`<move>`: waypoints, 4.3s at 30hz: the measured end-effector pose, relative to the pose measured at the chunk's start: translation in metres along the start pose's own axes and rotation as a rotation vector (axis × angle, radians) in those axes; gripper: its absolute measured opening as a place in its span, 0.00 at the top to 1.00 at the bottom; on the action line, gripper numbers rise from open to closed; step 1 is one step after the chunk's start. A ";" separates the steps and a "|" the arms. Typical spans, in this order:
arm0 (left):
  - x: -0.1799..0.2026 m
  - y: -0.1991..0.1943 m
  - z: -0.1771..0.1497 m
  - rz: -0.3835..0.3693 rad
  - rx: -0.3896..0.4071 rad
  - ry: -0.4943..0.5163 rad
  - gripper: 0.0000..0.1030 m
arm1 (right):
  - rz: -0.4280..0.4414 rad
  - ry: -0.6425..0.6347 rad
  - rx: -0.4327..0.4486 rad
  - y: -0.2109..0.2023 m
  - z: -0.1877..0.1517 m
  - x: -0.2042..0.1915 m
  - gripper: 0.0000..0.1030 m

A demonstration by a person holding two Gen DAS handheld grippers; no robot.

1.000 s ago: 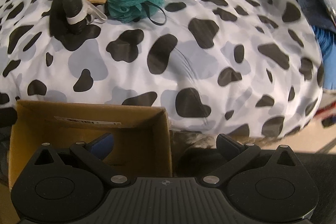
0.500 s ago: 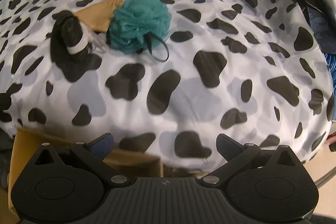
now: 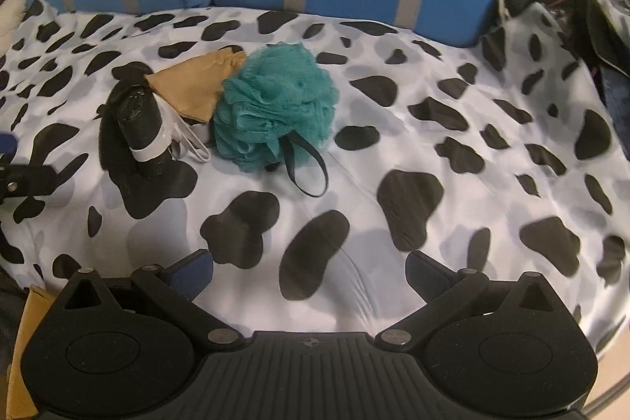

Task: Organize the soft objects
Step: 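Move left tool to the black cylinder while right tool approaches the teal sponge, then grasp the black cylinder with left tool while right tool grasps the teal sponge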

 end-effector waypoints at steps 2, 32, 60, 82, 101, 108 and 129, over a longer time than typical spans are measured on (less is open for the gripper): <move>0.004 0.006 0.004 0.002 0.007 0.040 0.17 | 0.015 0.003 -0.005 0.004 0.004 0.001 0.00; 0.013 0.089 0.041 0.028 0.005 0.134 0.67 | 0.074 0.114 -0.036 0.021 0.026 0.030 0.00; -0.014 0.009 0.030 0.019 0.121 -0.007 0.68 | 0.131 0.095 0.062 0.026 0.045 0.012 0.00; -0.024 0.001 0.028 -0.054 0.100 -0.082 0.68 | 0.191 0.042 0.070 0.098 0.096 -0.018 0.00; -0.026 0.007 0.028 -0.056 0.063 -0.088 0.68 | 0.191 0.076 -0.018 0.153 0.104 -0.022 0.17; -0.026 0.008 0.029 -0.053 0.068 -0.088 0.68 | 0.204 0.091 0.004 0.145 0.100 -0.016 0.40; -0.017 0.008 0.023 -0.009 0.077 -0.085 0.68 | 0.162 0.035 0.200 0.056 0.081 0.010 0.47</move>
Point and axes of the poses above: each gripper's, at about its wrist camera, not at the fingertips, and y roughly the way its jaws point, x to its right, z to its top, the point moved 2 cm from there along y, roughly the way its jaws point, and after that the axes turned 10 degrees about y, right-handed, at the moved point
